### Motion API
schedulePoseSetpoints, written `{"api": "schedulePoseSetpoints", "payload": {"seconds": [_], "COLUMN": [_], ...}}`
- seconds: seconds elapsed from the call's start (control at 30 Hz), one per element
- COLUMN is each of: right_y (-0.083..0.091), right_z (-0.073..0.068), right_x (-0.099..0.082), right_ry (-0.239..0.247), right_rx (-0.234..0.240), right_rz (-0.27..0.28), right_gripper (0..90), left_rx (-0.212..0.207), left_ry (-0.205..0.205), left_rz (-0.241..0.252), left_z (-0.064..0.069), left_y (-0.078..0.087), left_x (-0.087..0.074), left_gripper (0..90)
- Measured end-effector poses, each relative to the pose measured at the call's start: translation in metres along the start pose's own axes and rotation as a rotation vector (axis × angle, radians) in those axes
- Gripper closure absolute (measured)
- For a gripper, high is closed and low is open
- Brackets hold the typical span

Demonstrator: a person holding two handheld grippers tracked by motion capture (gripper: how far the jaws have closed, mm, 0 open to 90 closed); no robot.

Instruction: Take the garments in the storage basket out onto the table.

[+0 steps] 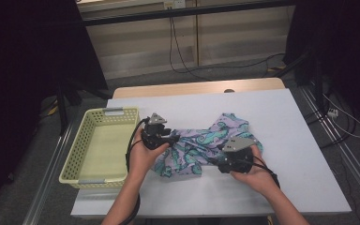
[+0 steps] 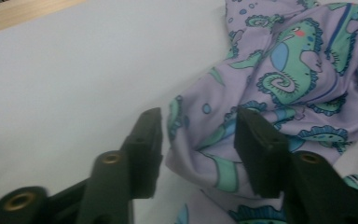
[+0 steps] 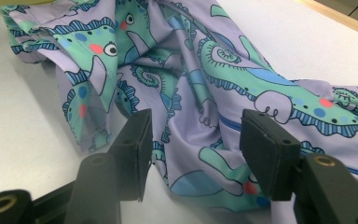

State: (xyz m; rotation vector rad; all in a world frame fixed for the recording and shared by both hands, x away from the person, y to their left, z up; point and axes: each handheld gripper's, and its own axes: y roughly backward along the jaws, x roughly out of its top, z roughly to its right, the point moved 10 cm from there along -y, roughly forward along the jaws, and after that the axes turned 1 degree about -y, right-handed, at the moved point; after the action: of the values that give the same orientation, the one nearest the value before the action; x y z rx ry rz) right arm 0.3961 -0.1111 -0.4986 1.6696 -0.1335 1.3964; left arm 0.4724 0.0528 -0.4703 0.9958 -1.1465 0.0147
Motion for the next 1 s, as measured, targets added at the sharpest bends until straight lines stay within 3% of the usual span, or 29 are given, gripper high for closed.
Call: {"api": "schedulePoseSetpoints", "payload": {"seconds": [0.2, 0.43, 0.7, 0.87, 1.0], "right_y": [-0.003, -0.007, -0.011, -0.017, -0.026], "right_z": [-0.001, -0.011, -0.015, -0.022, -0.025], "right_x": [0.002, 0.002, -0.001, -0.001, -0.003], "right_ry": [-0.019, -0.013, 0.001, 0.002, 0.018], "right_rx": [0.004, 0.019, 0.021, 0.043, 0.057], "right_rz": [0.008, 0.007, -0.003, -0.01, -0.032], "right_gripper": [46.9, 48.3, 49.2, 54.0, 57.9], "left_rx": [-0.014, -0.023, -0.045, -0.057, -0.039], "left_ry": [0.022, 0.019, -0.016, -0.026, -0.013], "left_rz": [-0.006, -0.047, -0.123, -0.154, -0.135], "left_z": [0.007, 0.017, 0.027, 0.027, 0.018], "left_y": [0.012, 0.016, 0.008, 0.007, 0.015], "left_x": [-0.004, -0.017, -0.033, -0.036, -0.03], "left_gripper": [32.9, 30.2, 57.0, 82.4, 86.5]}}
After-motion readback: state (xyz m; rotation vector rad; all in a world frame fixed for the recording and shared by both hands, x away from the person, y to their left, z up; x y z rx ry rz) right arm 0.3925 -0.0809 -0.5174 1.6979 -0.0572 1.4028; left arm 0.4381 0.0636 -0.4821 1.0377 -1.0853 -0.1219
